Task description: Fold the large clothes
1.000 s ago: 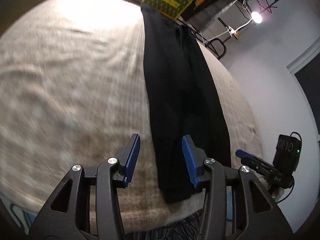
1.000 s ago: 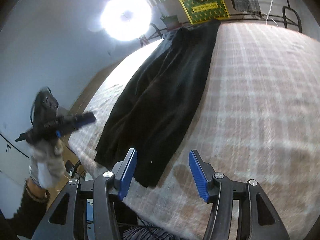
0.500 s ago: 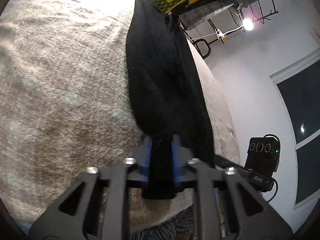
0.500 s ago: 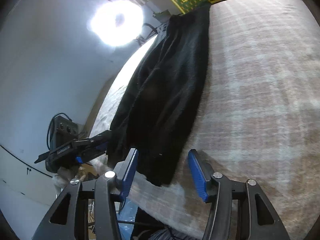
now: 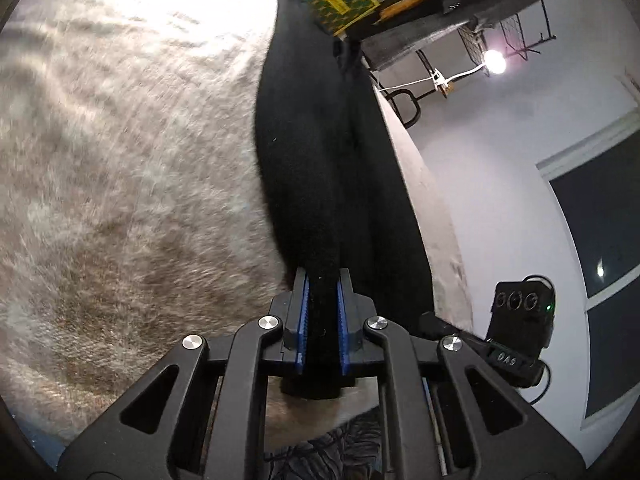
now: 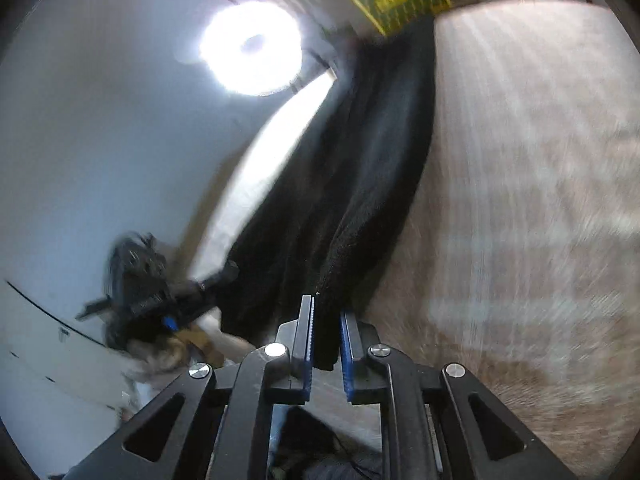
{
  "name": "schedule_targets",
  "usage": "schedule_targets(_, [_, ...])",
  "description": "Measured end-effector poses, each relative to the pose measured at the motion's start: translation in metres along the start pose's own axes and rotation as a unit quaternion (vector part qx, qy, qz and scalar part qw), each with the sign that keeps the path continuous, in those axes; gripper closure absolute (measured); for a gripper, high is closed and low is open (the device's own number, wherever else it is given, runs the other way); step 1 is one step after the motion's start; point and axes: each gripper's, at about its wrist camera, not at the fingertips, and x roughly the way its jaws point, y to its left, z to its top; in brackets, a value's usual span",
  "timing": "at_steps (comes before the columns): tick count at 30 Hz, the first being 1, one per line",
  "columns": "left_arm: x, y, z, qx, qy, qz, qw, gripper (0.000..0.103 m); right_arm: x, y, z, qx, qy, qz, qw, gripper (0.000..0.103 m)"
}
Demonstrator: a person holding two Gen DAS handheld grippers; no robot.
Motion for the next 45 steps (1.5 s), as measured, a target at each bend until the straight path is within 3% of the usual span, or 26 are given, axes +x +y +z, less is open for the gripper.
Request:
schedule_targets(3, [-0.007,-0.001,-0.001,0.01,-0.008,0.005,0.9999,0.093,-0.006,-0.008,0.001,0.011,-0.007,0.017,1.0,0.094])
schedule_targets(6, [-0.005,-0.011,-0.001,0.022,-0.009,0.014,0.9996,0.092,-0.02,-0.014,0.003,-0.001,-0.01,0.009,1.0,0.093])
schedule_targets(7, [-0.003,-0.013,0.001,0.018,-0.005,0.012,0.9997,0.087,-0.024,-0.014,0.003,-0.008,-0.011,0.011,1.0,0.088])
schedule_targets(8, [0.0,-0.014,0.002,0.013,0.0,0.01,0.9999,0.073,-0.024,-0.017,0.005,-0.008,-0.013,0.01,1.0,0.08])
schedule_targets(9, [0.002,-0.013,0.002,0.01,0.003,0.006,0.9999,0.065,-0.026,-0.02,0.005,-0.004,-0.017,0.013,1.0,0.069])
schedule_targets(10, [0.007,-0.015,0.001,0.009,0.004,0.006,0.9999,0.061,-0.022,-0.021,0.003,-0.002,-0.021,0.018,1.0,0.057])
schedule_targets(11, [0.009,-0.014,0.0,0.01,0.007,0.003,0.9999,0.061,-0.021,-0.023,0.003,-0.002,-0.019,0.026,0.999,0.057])
schedule_targets(13, [0.012,-0.018,-0.004,0.022,0.009,0.0,0.9997,0.061,-0.013,-0.033,0.0,0.001,-0.007,0.032,0.999,0.058])
schedule_targets(14, [0.013,-0.019,-0.004,0.025,0.011,-0.001,0.9996,0.067,-0.007,-0.032,-0.002,0.0,-0.003,0.038,0.999,0.063])
schedule_targets(16, [0.017,-0.017,-0.004,0.021,0.028,-0.003,0.9994,0.09,-0.001,-0.031,0.001,-0.005,0.005,0.048,0.999,0.074])
schedule_targets(17, [0.017,-0.017,-0.004,0.018,0.027,-0.007,0.9995,0.09,0.002,-0.03,0.003,-0.004,0.012,0.056,0.998,0.088])
schedule_targets(19, [0.013,-0.02,-0.001,0.018,0.02,-0.017,0.9995,0.09,0.005,-0.029,0.006,-0.002,0.016,0.077,0.997,0.092])
schedule_targets(25, [-0.008,-0.049,0.019,0.039,-0.015,-0.05,0.9979,0.09,-0.026,-0.03,0.021,-0.001,-0.024,0.115,0.993,0.093])
schedule_targets(32, [-0.006,-0.074,0.055,0.063,-0.032,-0.054,0.996,0.091,-0.039,-0.019,0.051,-0.014,-0.06,0.113,0.992,0.093])
schedule_targets(38, [0.008,-0.092,0.098,0.071,-0.05,-0.045,0.9952,0.091,-0.039,-0.007,0.094,-0.019,-0.088,0.085,0.992,0.093])
schedule_targets(45, [0.039,-0.076,0.153,0.036,-0.056,-0.03,0.9974,0.091,-0.022,0.001,0.15,-0.024,-0.098,0.03,0.994,0.093])
